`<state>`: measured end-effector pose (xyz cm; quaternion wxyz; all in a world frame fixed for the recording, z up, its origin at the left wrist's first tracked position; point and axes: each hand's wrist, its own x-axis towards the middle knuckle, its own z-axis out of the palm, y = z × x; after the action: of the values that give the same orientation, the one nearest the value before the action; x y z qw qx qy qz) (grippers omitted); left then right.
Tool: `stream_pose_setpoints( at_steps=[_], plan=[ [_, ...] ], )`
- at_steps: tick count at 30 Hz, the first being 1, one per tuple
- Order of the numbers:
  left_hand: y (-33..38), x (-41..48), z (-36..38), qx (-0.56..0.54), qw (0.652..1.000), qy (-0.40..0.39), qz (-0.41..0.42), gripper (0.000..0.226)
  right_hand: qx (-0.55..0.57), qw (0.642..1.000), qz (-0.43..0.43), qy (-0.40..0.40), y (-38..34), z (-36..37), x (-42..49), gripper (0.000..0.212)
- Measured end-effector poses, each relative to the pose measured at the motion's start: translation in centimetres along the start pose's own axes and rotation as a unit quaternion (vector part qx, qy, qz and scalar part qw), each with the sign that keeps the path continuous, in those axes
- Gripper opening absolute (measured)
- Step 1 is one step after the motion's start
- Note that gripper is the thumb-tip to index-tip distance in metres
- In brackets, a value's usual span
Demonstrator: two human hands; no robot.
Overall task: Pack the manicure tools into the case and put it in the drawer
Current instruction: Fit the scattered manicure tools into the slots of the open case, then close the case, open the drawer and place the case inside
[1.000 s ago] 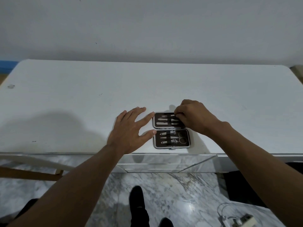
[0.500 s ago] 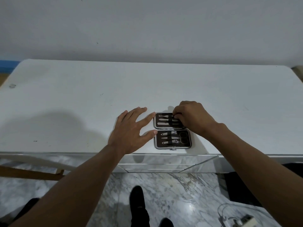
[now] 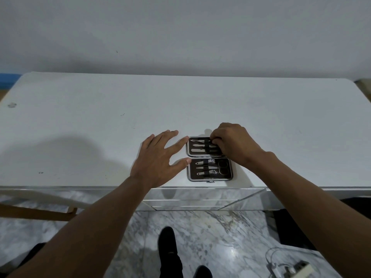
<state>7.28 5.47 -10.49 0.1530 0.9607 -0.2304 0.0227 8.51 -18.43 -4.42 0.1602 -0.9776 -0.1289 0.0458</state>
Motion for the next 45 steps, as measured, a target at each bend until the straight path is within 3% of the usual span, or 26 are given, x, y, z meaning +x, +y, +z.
stream_pose_setpoints(
  at_steps=[7, 18, 24, 31, 36, 40, 45],
  plan=[
    [0.0, 0.1, 0.1, 0.003, 1.000, 0.003, 0.003, 0.063, 0.028, 1.000, 0.007, 0.010, 0.0, -0.1, -0.2, 0.021],
    [0.0, 0.1, -0.1, 0.012, 1.000, 0.011, 0.008, 0.064, 0.123, 0.987, 0.090, 0.042, -0.4, -0.5, -0.9, 0.022],
    [0.0, 0.1, -0.1, 0.004, 1.000, 0.012, 0.009, 0.064, 0.111, 0.979, 0.140, 0.095, -0.7, -0.4, -2.8, 0.021],
    [0.0, 0.1, -0.3, 0.017, 1.000, 0.003, 0.007, 0.065, 0.133, 0.963, 0.232, 0.031, -1.5, -0.1, -5.0, 0.021],
    [0.2, 0.1, -0.7, 0.009, 1.000, -0.018, 0.000, 0.069, 0.158, 0.959, 0.235, -0.013, -1.4, -0.5, -5.3, 0.006],
    [0.7, 0.7, -1.3, -0.030, 0.996, -0.080, -0.028, 0.077, 0.178, 0.955, 0.237, -0.018, -1.3, -0.6, -5.5, 0.016],
    [2.7, 1.5, -2.8, -0.022, 0.989, -0.112, -0.097, 0.056, 0.188, 0.951, 0.247, 0.002, -1.3, 0.1, -5.3, 0.020]
  ],
)
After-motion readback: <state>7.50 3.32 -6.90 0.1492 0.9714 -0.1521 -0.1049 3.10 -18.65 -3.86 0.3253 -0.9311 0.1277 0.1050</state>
